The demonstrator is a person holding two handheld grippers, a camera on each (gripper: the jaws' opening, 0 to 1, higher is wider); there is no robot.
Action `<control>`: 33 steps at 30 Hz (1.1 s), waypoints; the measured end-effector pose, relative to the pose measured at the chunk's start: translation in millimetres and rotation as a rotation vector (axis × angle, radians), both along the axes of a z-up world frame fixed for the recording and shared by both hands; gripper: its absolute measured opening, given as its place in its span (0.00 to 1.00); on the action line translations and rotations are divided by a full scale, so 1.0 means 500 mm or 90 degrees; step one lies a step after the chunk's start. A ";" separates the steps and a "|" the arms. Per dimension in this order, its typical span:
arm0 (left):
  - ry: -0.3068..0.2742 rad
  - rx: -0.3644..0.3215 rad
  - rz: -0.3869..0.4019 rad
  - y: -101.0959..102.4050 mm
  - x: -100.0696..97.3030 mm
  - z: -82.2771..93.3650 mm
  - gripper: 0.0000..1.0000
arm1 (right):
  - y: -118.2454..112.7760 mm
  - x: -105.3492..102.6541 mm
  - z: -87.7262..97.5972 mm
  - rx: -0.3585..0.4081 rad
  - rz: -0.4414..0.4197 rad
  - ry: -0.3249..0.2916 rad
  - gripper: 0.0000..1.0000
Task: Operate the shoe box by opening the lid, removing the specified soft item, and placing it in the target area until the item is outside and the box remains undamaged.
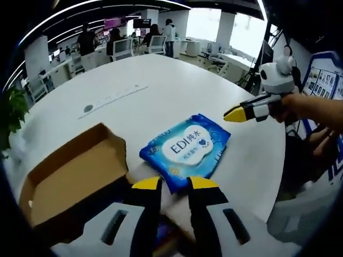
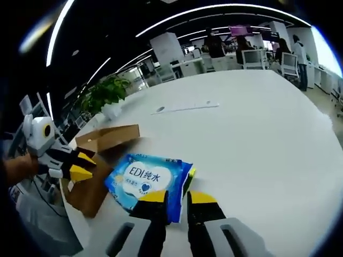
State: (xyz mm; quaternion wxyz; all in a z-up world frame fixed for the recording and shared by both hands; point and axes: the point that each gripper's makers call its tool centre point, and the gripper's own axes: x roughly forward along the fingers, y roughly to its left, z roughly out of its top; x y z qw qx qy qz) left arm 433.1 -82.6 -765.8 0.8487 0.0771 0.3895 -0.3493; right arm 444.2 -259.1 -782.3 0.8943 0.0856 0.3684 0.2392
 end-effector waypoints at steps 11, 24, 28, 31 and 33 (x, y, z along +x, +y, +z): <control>-0.010 -0.025 0.036 0.061 -0.011 0.027 0.22 | 0.023 -0.030 0.049 -0.030 0.033 -0.023 0.18; -0.025 -0.016 0.069 0.159 -0.039 0.027 0.25 | 0.097 -0.056 0.093 -0.057 0.109 -0.053 0.26; -0.030 -0.003 0.077 0.194 -0.036 0.028 0.26 | 0.132 -0.062 0.106 -0.074 0.147 -0.067 0.27; -0.034 0.008 0.080 0.218 -0.034 0.027 0.26 | 0.155 -0.063 0.113 -0.081 0.171 -0.076 0.29; -0.035 0.017 0.080 0.234 -0.034 0.026 0.26 | 0.174 -0.063 0.118 -0.087 0.186 -0.081 0.30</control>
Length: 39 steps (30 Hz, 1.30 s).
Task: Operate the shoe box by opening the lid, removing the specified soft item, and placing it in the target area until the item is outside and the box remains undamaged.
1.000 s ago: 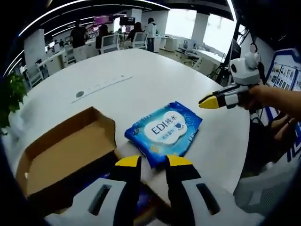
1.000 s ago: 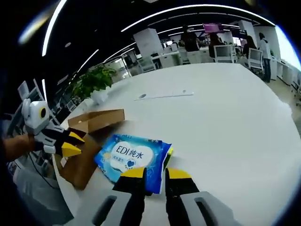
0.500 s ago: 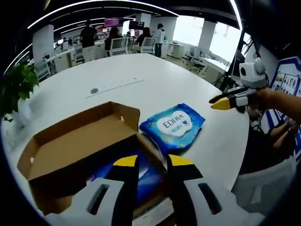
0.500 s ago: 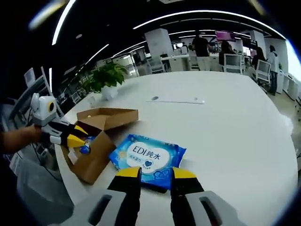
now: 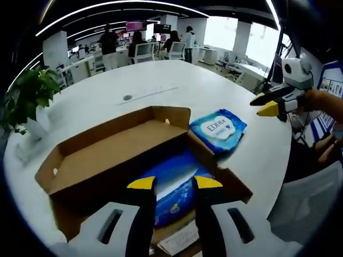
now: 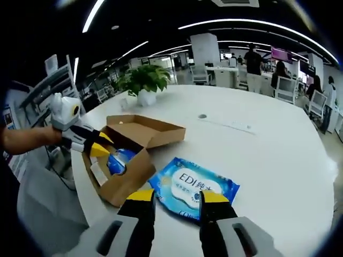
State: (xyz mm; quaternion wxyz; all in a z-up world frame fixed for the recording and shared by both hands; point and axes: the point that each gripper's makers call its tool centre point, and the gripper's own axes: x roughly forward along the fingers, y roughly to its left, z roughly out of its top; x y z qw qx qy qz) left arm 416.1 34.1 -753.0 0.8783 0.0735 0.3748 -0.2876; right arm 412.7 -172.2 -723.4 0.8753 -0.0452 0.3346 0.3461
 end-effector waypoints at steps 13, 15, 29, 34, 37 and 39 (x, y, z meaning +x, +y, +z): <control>0.016 0.033 0.041 0.098 -0.007 -0.033 0.25 | 0.126 0.003 0.005 -0.033 0.105 -0.028 0.32; 0.022 0.026 0.057 0.106 -0.008 -0.040 0.24 | 0.145 0.003 0.004 -0.041 0.120 -0.034 0.32; 0.046 -0.023 0.141 0.111 0.001 -0.065 0.24 | 0.256 0.004 -0.023 -0.085 0.203 -0.054 0.32; 0.049 -0.035 0.156 0.101 0.010 -0.071 0.23 | 0.280 0.011 -0.037 -0.101 0.220 -0.059 0.31; 0.047 -0.040 0.164 0.099 0.016 -0.078 0.19 | 0.290 0.018 -0.046 -0.115 0.225 -0.065 0.30; 0.050 -0.042 0.170 0.098 0.019 -0.083 0.17 | 0.295 0.020 -0.049 -0.122 0.229 -0.070 0.29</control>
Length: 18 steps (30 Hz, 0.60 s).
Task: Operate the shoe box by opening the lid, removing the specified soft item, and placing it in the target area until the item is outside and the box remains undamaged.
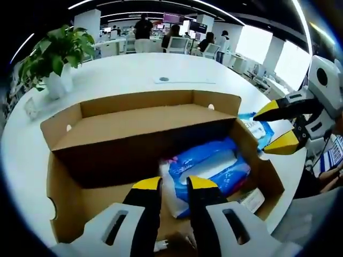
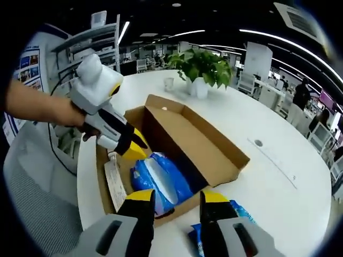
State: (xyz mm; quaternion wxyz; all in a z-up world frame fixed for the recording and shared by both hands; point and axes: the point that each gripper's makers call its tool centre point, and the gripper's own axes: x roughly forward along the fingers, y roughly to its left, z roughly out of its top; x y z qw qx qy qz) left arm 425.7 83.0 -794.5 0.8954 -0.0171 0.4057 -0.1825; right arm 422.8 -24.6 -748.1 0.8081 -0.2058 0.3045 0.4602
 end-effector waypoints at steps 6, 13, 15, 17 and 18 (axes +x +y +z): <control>0.016 -0.004 0.002 -0.008 0.000 -0.016 0.16 | 0.013 0.011 -0.016 -0.019 -0.001 -0.002 0.24; 0.029 -0.007 0.003 -0.006 -0.006 -0.032 0.12 | 0.036 0.025 -0.040 -0.037 0.005 -0.002 0.19; 0.030 -0.009 0.004 -0.005 -0.006 -0.032 0.11 | 0.041 0.025 -0.046 -0.043 0.008 -0.001 0.18; 0.031 -0.011 0.006 -0.004 -0.006 -0.032 0.10 | 0.045 0.026 -0.051 -0.049 0.012 0.000 0.16; 0.032 -0.012 0.005 -0.004 -0.006 -0.032 0.09 | 0.047 0.026 -0.053 -0.052 0.014 -0.001 0.15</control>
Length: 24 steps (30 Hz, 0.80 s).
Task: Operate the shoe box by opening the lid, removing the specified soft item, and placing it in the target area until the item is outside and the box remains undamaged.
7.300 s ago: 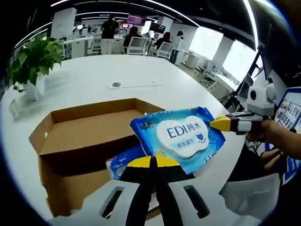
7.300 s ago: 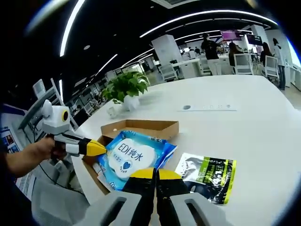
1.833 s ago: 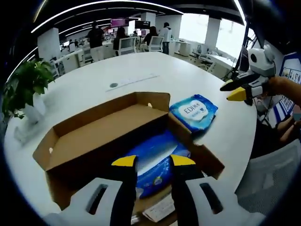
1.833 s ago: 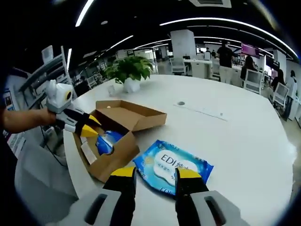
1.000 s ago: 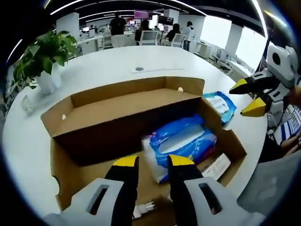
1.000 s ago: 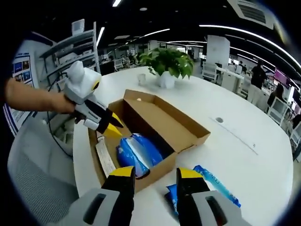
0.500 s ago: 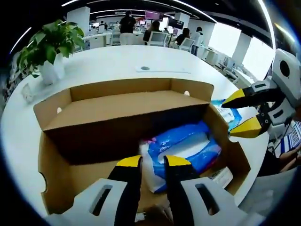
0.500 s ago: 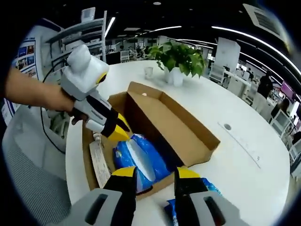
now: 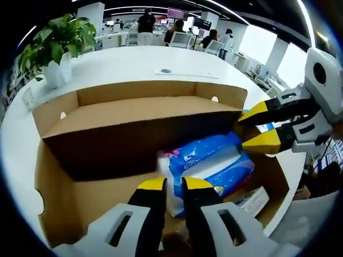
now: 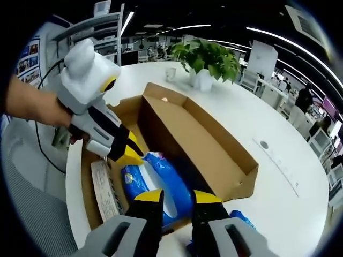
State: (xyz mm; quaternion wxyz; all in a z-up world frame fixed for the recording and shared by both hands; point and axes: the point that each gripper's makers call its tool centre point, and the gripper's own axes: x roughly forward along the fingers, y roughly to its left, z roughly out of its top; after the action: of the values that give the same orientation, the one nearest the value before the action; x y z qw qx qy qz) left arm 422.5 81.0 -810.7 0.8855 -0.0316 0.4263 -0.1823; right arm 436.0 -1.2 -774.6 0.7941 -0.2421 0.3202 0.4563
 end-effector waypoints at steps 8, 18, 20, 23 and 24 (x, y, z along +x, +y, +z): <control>-0.005 -0.009 -0.007 -0.005 0.001 0.002 0.00 | 0.012 0.008 -0.025 -0.043 0.031 -0.011 0.12; -0.020 -0.022 0.004 0.005 0.003 0.019 0.00 | 0.013 0.004 -0.045 -0.073 0.054 -0.016 0.01; -0.023 -0.025 0.005 0.004 0.003 0.024 0.00 | 0.015 0.005 -0.043 -0.070 0.055 -0.022 0.00; -0.027 -0.028 0.003 0.002 0.003 0.029 0.00 | 0.013 0.007 -0.039 -0.063 0.049 -0.024 0.00; -0.028 -0.029 0.004 0.002 0.003 0.030 0.00 | 0.012 0.007 -0.037 -0.061 0.047 -0.024 0.00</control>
State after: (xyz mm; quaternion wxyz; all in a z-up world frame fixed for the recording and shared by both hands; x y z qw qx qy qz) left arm 424.1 81.9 -795.6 0.8943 -0.0487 0.4023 -0.1898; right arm 439.6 5.0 -793.2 0.7699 -0.3003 0.3175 0.4650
